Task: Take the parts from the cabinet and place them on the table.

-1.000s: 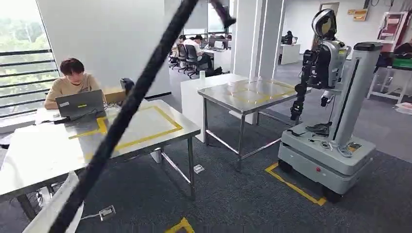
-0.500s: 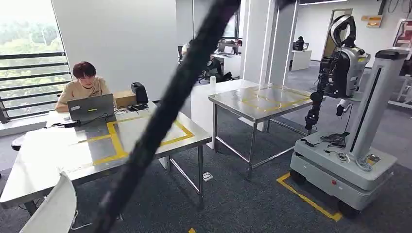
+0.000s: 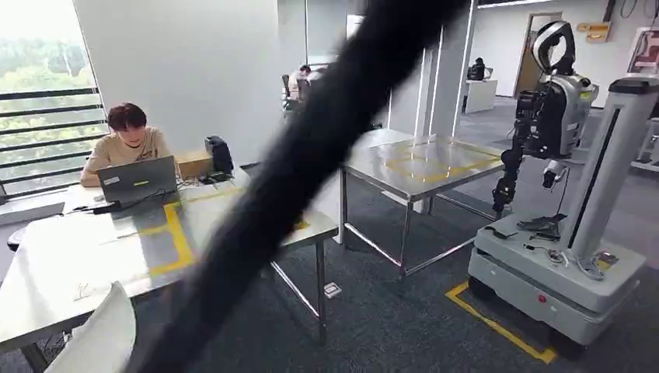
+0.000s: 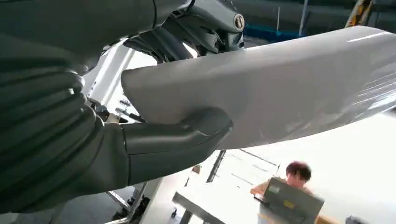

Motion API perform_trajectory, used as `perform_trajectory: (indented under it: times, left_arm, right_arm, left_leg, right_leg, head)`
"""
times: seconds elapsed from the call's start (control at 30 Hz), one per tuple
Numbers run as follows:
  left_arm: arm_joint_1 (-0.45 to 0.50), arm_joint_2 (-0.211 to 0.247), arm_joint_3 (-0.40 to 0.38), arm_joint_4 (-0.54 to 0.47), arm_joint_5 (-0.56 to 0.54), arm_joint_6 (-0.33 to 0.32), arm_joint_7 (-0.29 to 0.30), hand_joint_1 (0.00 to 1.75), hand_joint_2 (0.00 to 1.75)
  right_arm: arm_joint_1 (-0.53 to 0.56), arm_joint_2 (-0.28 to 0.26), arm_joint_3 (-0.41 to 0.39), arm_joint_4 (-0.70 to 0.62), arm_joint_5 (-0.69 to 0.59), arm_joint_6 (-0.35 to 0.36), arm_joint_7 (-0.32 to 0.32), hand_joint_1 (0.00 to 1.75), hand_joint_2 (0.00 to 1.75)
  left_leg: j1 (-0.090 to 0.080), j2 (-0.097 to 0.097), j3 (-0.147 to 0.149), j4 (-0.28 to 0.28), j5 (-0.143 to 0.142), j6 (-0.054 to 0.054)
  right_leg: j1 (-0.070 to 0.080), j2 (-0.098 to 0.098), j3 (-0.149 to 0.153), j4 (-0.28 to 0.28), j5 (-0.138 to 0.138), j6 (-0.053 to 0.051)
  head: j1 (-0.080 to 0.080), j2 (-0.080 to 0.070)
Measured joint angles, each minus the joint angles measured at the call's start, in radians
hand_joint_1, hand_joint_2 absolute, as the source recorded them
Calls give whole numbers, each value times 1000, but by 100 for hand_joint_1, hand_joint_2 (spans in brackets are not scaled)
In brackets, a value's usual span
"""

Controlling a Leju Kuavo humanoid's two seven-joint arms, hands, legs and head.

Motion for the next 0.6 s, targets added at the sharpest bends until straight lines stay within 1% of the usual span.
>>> perform_trajectory:
  times: [0.03, 0.07, 0.1, 0.13, 0.17, 0.2, 0.23, 0.27, 0.3, 0.33, 0.37, 0.4, 0.43, 0.47, 0.5, 0.53, 0.57, 0.6]
  left_arm:
    - [4, -8, 4, -5, -2, -5, -3, 175, 175]
    - [1, -16, 7, -9, -8, -9, -5, 175, 175]
    - [4, -25, 12, -15, -11, -15, -6, 175, 175]
    - [4, -33, 21, -20, -15, -17, -11, 175, 175]
    - [4, -43, 27, -24, -19, -20, -16, 175, 175]
    - [6, -53, 33, -30, -25, -25, -24, 175, 175]
    - [11, -64, 38, -36, -32, -27, -30, 175, 175]
    - [15, -74, 43, -40, -34, -27, -34, 175, 175]
    - [17, -81, 47, -45, -34, -29, -36, 175, 175]
    - [18, -87, 50, -48, -35, -30, -37, 175, 175]
    - [19, -92, 54, -51, -37, -34, -37, 175, 175]
    - [20, -97, 56, -57, -41, -38, -38, 175, 175]
    - [21, -104, 59, -60, -44, -39, -39, 175, 175]
    - [20, -108, 61, -60, -48, -45, -39, 175, 175]
    - [21, -114, 65, -64, -50, -50, -39, 175, 175]
    - [22, -118, 67, -68, -52, -53, -41, 175, 175]
    - [23, -122, 70, -73, -54, -54, -44, 175, 175]
    - [23, -129, 77, -83, -59, -56, -49, 175, 175]
  right_arm:
    - [0, 0, 0, 0, 1, 0, 0, 0, 0]
    - [1, 2, 0, 0, 2, 0, 0, 0, 0]
    - [0, 2, 1, 0, 5, 0, 1, 0, 0]
    - [-4, 2, 1, 0, 8, 0, 0, 0, 0]
    - [-6, 3, 2, 0, 11, 0, 0, 0, 0]
    - [-9, 5, 3, 0, 14, 1, 0, 0, 0]
    - [-8, 5, 4, 0, 15, 1, 1, 0, 0]
    - [-7, 5, 5, 0, 16, 1, 2, 0, 0]
    - [-4, 6, 5, 0, 16, 1, 3, 0, 0]
    - [-2, 6, 5, 0, 16, 1, 3, 0, 0]
    - [-2, 7, 5, 0, 16, 1, 3, 0, 0]
    - [-2, 7, 5, 0, 17, 1, 3, 0, 0]
    - [-2, 7, 5, 0, 16, 1, 2, 0, 0]
    - [-2, 7, 5, 0, 16, 1, 3, 0, 0]
    - [-2, 7, 6, 0, 17, 3, 3, 0, 0]
    - [-2, 7, 6, 0, 17, 3, 3, 0, 0]
    - [-2, 7, 6, 0, 19, 3, 3, 0, 0]
    - [-5, 9, 8, 0, 23, 3, 4, 0, 0]
  left_leg:
    - [4, -4, -5, -5, -5, 11]
    - [4, -9, 13, -5, -6, 18]
    - [6, -12, 22, -11, -10, 25]
    - [6, -11, 32, -12, -16, 32]
    - [5, -11, 37, -12, -22, 38]
    - [3, -12, 43, -12, -29, 40]
    - [1, -13, 51, -12, -38, 41]
    - [-1, -14, 59, -12, -46, 43]
    - [-3, -17, 69, -12, -54, 43]
    - [-5, -20, 83, -12, -64, 43]
    - [-7, -22, 96, -12, -74, 43]
    - [-10, -22, 103, -12, -83, 42]
    - [-8, -22, 108, -13, -92, 41]
    - [-13, -29, 121, -10, -101, 33]
    - [-11, -29, 116, -13, -109, 24]
    - [-9, -29, 138, 4, -100, 17]
    - [-9, -29, 144, 1, -98, 9]
    - [-10, -29, 144, 11, -103, 5]
  right_leg:
    - [1, 0, 15, 5, 8, 8]
    - [1, 0, 17, 6, 9, 11]
    - [-2, 0, 9, 28, 8, 14]
    - [-4, 1, -15, 77, 9, 16]
    - [-3, 1, -59, 147, -7, 19]
    - [-2, 1, -111, 219, -37, 23]
    - [-2, 1, -158, 274, -74, 25]
    - [-2, 1, -190, 299, -99, 23]
    - [-2, 2, -206, 290, -97, 20]
    - [-1, 2, -205, 245, -67, 15]
    - [0, 2, -189, 174, -11, 6]
    - [6, 3, -170, 97, 55, -2]
    - [12, 2, -159, 38, 127, -14]
    - [18, 7, -157, 42, 79, -16]
    - [21, 8, -150, 39, 79, -18]
    - [18, 8, -140, 20, 95, -27]
    - [20, 7, -127, 17, 91, -34]
    - [14, 6, -100, 12, 99, -38]
  head:
    - [0, 0]
    - [0, 0]
    - [3, 0]
    - [2, 0]
    - [3, 0]
    - [3, 0]
    - [3, 0]
    - [3, 0]
    - [3, 0]
    - [3, 0]
    - [3, 0]
    - [3, 0]
    - [3, 0]
    - [2, 0]
    - [3, 0]
    - [3, 0]
    - [3, 0]
    - [4, 0]
